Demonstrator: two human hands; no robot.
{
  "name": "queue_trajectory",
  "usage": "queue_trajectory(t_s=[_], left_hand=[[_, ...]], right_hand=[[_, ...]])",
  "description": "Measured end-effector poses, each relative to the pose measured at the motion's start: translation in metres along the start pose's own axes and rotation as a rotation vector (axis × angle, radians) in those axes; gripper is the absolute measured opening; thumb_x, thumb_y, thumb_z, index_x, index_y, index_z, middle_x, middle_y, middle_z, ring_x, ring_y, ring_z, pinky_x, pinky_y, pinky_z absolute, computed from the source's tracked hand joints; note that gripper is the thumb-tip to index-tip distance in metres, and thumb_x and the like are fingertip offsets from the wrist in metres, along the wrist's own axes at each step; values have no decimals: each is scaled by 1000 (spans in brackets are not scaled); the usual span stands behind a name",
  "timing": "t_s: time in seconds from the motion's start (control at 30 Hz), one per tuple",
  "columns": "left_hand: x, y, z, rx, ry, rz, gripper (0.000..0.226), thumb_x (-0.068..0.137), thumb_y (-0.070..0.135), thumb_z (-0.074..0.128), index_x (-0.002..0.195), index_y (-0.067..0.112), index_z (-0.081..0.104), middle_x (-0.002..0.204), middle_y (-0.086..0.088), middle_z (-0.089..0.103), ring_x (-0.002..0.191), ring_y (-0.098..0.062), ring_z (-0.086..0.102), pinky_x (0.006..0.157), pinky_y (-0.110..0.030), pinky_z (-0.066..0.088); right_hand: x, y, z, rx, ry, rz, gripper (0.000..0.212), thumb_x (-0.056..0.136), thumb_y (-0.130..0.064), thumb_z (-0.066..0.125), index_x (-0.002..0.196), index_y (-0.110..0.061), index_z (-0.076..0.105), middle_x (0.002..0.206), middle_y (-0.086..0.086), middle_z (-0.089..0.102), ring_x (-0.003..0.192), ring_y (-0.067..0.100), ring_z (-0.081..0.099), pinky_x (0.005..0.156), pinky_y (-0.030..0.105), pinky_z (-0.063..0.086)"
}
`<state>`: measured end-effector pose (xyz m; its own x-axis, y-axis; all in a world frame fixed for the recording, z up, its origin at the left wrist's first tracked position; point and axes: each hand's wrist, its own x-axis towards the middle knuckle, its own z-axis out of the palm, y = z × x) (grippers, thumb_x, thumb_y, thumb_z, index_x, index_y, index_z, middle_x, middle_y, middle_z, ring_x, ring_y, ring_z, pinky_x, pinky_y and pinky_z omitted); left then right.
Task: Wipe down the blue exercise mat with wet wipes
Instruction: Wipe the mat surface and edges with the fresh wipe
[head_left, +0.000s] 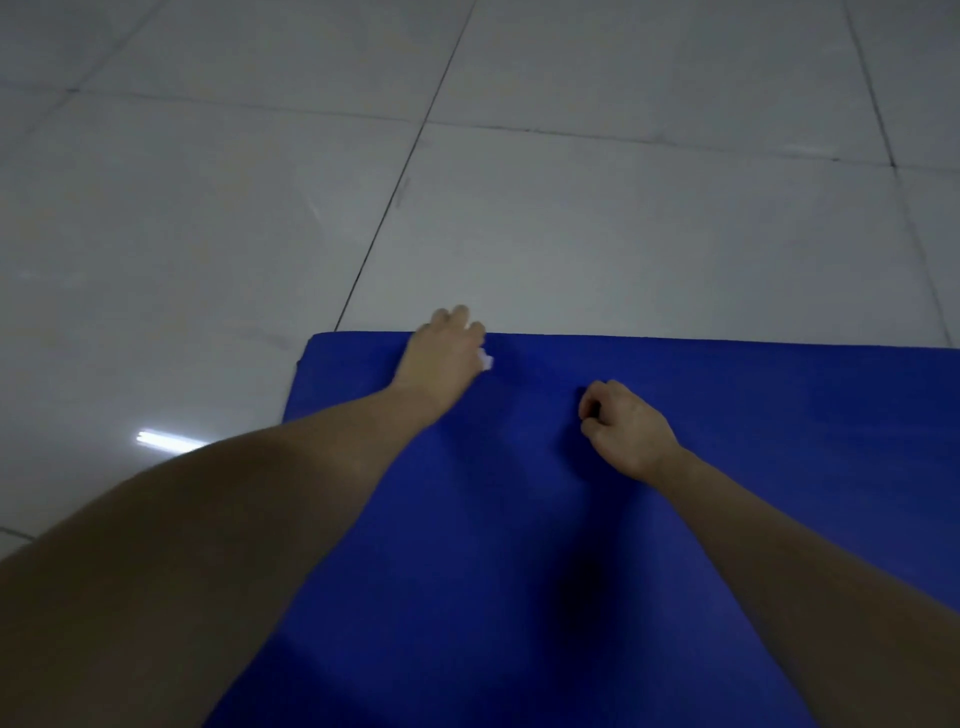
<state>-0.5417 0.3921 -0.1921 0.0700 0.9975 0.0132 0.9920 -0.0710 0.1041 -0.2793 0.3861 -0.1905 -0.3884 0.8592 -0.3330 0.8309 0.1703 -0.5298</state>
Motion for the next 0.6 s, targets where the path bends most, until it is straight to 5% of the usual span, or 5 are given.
queue_trajectory(t_s=[0.17,0.27,0.4,0.5,0.6], left_hand=[[-42,-77,-6,-19,-3,-390,23,99,30,55,103,8,60,106,-12,64,95,-31,57,66,-37,39],[-57,-102,-6,-11,-49,-653,36,100,40,52,115,7,57,113,-14,65,100,-36,61,74,-40,46],[-68,-115,-13,-28,-137,-819,44,102,43,51,121,3,54,117,-20,64,105,-39,63,81,-42,49],[-70,-115,-12,-163,-101,-856,45,101,42,54,119,0,55,115,-21,65,102,-38,64,78,-40,48],[-72,-109,-12,-242,-68,-854,47,101,42,55,120,-1,55,116,-20,66,102,-37,64,78,-39,47]], right_hand=[[0,-2,0,-2,2,15,4,94,-17,54,95,-21,55,99,-6,52,84,15,56,74,33,50],[-3,-4,-2,18,-23,33,9,90,-24,63,96,-23,55,101,-7,52,90,16,56,75,30,48],[-31,-13,-16,-64,-89,125,49,79,-56,76,104,-23,50,111,-4,49,98,17,54,79,34,50],[-58,-8,-23,-266,-270,390,90,57,-84,73,113,-19,44,121,1,47,109,21,54,84,37,51],[-74,-5,-12,-310,-439,508,128,52,-86,74,147,-12,29,147,12,34,126,27,50,93,40,52]])
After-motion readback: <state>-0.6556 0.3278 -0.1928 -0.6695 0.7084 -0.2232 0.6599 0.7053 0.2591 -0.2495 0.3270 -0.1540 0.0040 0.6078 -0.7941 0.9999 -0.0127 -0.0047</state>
